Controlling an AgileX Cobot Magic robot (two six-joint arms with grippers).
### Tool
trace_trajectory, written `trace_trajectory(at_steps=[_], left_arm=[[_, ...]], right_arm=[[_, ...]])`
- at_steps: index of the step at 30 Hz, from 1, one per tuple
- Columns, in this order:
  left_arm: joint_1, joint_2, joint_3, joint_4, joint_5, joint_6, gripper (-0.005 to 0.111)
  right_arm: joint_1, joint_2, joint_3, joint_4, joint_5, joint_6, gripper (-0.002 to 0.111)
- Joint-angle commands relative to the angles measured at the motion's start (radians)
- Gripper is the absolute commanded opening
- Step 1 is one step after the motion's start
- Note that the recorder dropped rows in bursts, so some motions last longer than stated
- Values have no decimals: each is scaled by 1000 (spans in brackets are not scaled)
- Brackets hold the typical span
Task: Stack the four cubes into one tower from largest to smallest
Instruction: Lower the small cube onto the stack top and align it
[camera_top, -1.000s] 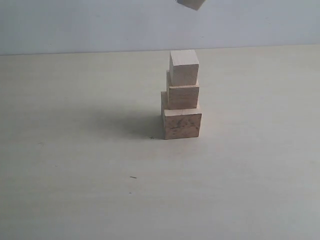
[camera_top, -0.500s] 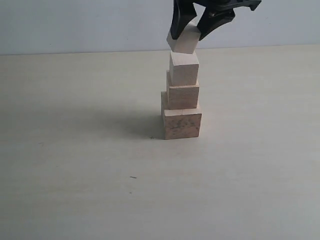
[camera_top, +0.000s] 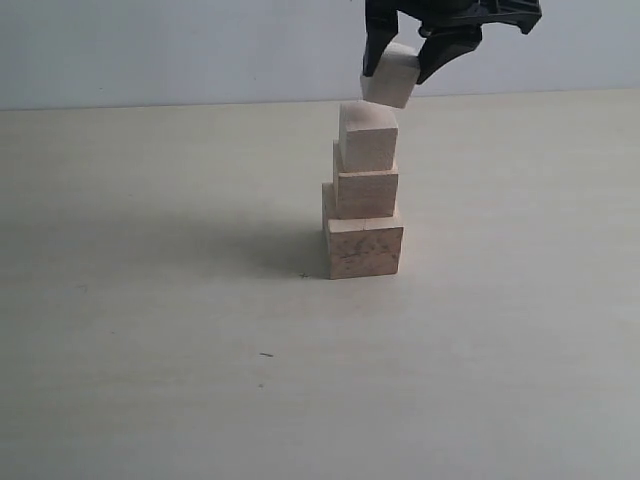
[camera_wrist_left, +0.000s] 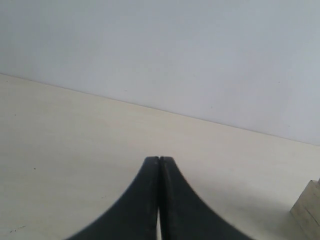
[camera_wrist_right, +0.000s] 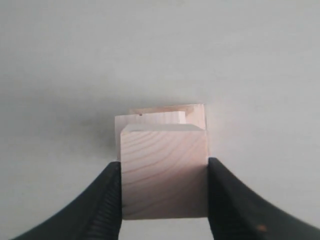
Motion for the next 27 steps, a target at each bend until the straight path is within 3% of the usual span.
trace_trajectory(at_steps=[1, 8, 27], left_arm=[[-6, -6, 4, 1, -6, 1, 0], [-6, -6, 4, 1, -6, 1, 0], [-25, -6, 4, 1, -6, 1, 0]], right_arm=[[32, -2, -5, -47, 7, 16, 37], [75, -2, -5, -47, -49, 16, 37], [77, 45, -31, -84, -8, -18, 37]])
